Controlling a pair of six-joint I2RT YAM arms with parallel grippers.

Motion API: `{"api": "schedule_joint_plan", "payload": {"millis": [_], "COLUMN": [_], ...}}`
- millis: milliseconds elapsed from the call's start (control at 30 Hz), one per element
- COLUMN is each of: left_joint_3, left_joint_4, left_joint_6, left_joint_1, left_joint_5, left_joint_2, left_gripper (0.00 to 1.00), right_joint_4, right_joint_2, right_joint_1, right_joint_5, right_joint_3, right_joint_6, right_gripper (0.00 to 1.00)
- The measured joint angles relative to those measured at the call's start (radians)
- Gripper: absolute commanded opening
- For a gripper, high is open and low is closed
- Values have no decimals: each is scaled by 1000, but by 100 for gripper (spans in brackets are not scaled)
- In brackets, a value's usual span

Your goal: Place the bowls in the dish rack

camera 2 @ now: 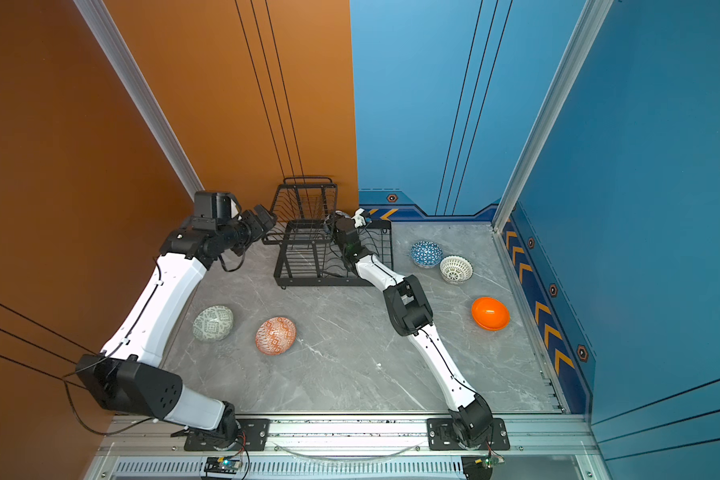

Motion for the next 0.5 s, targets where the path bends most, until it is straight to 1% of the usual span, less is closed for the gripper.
{"api": "schedule_joint_plan", "payload": {"millis": [167,500], "left_joint_3": [0,-3], "left_joint_4": [8,27], "left_joint_6": [8,18], "left_joint_1": [3,11], "left_joint_5": [13,24], "left_joint_2": [1,1], "left_gripper": [98,98], "right_joint_4": [-6,-5], "right_joint_2": [20,35], "right_joint_1": [3,8], "right_joint_5": [2,2], "right_joint_3": [26,27], "right_joint_6": [0,0], "right_gripper": [0,0]}}
